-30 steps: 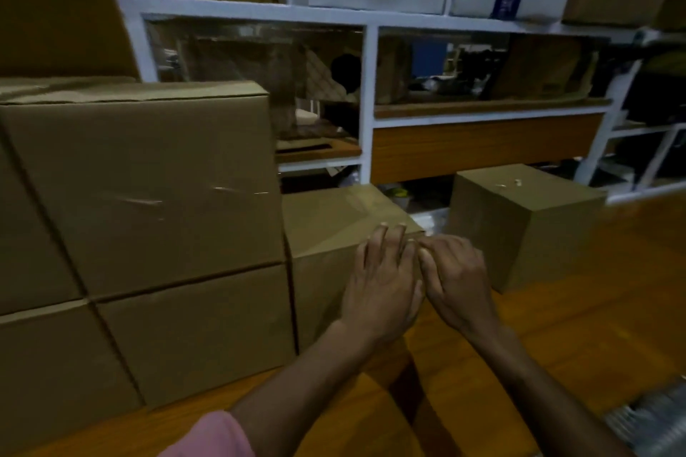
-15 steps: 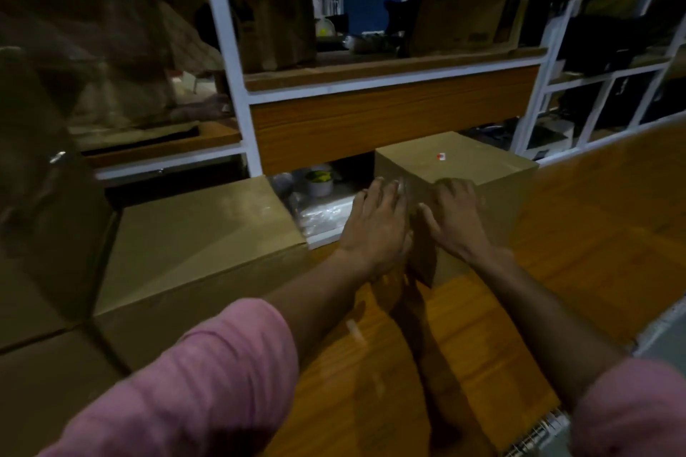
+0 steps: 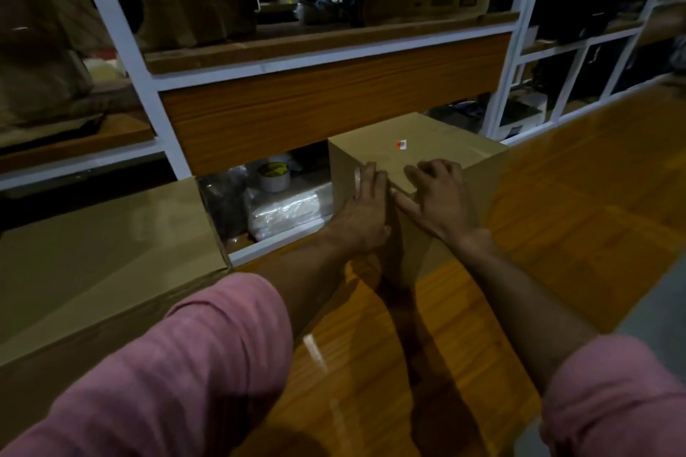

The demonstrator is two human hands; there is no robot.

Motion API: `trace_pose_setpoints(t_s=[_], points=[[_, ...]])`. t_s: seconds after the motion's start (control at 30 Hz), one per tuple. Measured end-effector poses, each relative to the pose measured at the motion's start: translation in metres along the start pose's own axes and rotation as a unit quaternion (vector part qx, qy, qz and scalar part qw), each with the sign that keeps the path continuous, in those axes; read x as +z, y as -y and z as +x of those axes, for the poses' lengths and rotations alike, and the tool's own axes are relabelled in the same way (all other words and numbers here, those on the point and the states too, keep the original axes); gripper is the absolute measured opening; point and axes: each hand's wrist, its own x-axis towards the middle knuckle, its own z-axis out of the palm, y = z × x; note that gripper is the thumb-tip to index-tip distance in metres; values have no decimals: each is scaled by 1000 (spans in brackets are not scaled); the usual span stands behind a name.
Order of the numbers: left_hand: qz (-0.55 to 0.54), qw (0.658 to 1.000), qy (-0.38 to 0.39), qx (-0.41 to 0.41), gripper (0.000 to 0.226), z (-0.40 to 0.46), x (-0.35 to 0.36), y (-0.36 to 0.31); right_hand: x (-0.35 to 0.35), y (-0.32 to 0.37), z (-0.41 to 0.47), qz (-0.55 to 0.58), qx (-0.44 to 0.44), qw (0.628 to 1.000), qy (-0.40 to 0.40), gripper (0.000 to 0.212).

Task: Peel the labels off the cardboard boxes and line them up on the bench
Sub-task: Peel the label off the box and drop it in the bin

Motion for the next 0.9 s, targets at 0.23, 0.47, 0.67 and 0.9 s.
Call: trace_pose_setpoints(t_s=[0.23, 0.47, 0.67, 0.9], points=[[70, 998, 4, 1, 104, 0, -4, -9, -7, 8, -23, -12, 1, 1000, -25, 73], [79, 996, 29, 35, 98, -44, -19, -34, -17, 15, -67, -40, 10, 999, -21, 68], [100, 994, 3, 47, 79, -108, -25, -58, -56, 40, -129, -51, 8, 999, -10, 67], [111, 993, 2, 43, 74, -211, -37, -77, -104, 95, -219, -44, 19, 999, -1, 72]])
